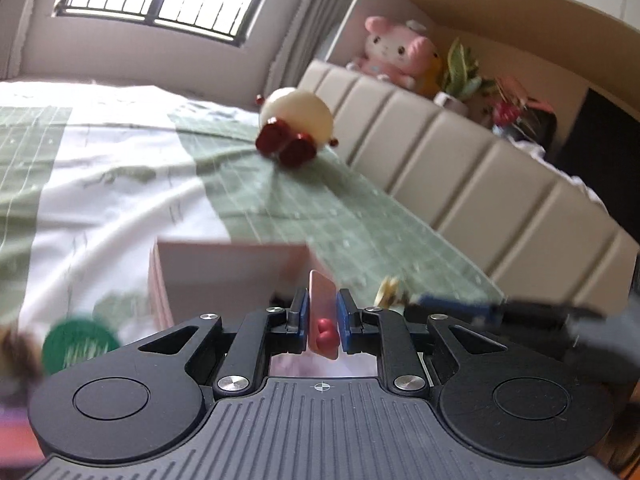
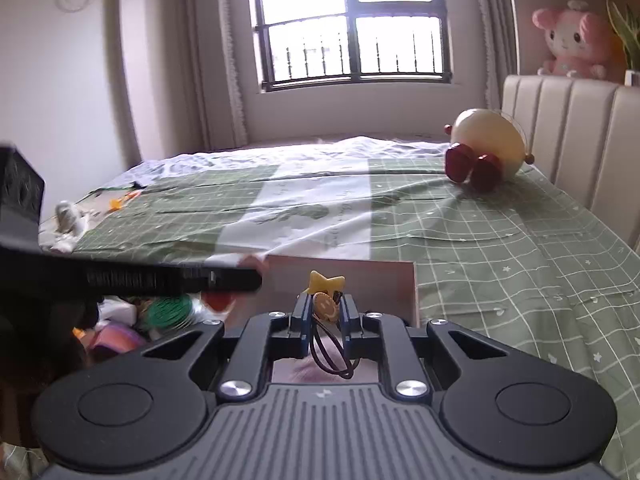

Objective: Organize soft objects
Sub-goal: 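Release the pink clip from the left tool into the box while the right tool releases the star tie, then grasp the orange flower by its stem with the left tool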

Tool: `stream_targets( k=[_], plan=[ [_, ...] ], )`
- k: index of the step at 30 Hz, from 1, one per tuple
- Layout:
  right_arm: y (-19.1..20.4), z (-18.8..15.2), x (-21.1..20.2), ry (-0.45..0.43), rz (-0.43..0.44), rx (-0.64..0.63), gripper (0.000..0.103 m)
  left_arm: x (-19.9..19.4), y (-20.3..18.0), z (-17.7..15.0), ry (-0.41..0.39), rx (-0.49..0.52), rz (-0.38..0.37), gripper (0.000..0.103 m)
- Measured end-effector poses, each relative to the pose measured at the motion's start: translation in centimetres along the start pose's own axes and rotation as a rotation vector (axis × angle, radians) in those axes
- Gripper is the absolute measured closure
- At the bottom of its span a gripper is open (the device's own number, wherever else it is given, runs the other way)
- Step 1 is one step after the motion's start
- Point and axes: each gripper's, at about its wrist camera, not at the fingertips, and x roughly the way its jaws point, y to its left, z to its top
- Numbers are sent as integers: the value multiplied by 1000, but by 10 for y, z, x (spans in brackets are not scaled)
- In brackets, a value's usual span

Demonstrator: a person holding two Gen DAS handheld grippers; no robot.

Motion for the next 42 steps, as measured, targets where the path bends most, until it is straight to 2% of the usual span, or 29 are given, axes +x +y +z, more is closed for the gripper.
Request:
stream_targets(
  k=[4, 7, 8, 10, 12, 17, 21, 25, 28, 31, 34, 42],
  plan=[
    [-19, 1, 25, 45, -4, 56, 73, 37, -1, 30, 5, -32, -7, 83],
    [-21, -15, 21, 33, -9, 44, 56, 82, 3, 30, 133, -72, -16, 82],
    [-20, -21, 19, 30, -16, 30, 52, 96, 1, 24, 172, -52, 33, 82],
    [-18, -35, 15, 30, -43, -10, 52, 112, -8, 9, 217, 46, 147, 81],
    [-15, -48, 11, 38, -68, -52, 52, 114, -16, -4, 208, 106, 179, 81],
    [-2, -68, 4, 47, -64, -61, 46, 63, -21, -26, 91, 158, 200, 80],
    [20, -77, 1, 59, -30, -49, 45, 3, -18, -40, -23, 253, 322, 80],
    [42, -85, 2, 82, 8, -40, 45, -58, 5, -56, -101, 219, 446, 80],
    [60, -90, 3, 110, 31, -26, 45, -96, 28, -66, -151, 199, 569, 80],
    [76, -93, 9, 141, 41, -9, 45, -115, 58, -70, -145, 141, 661, 80],
    [87, -98, 11, 160, 42, -15, 45, -126, 83, -78, -130, 70, 708, 80],
    [108, -107, 22, 218, 9, -42, 45, -128, 115, -120, -53, -19, 660, 80]
  ],
)
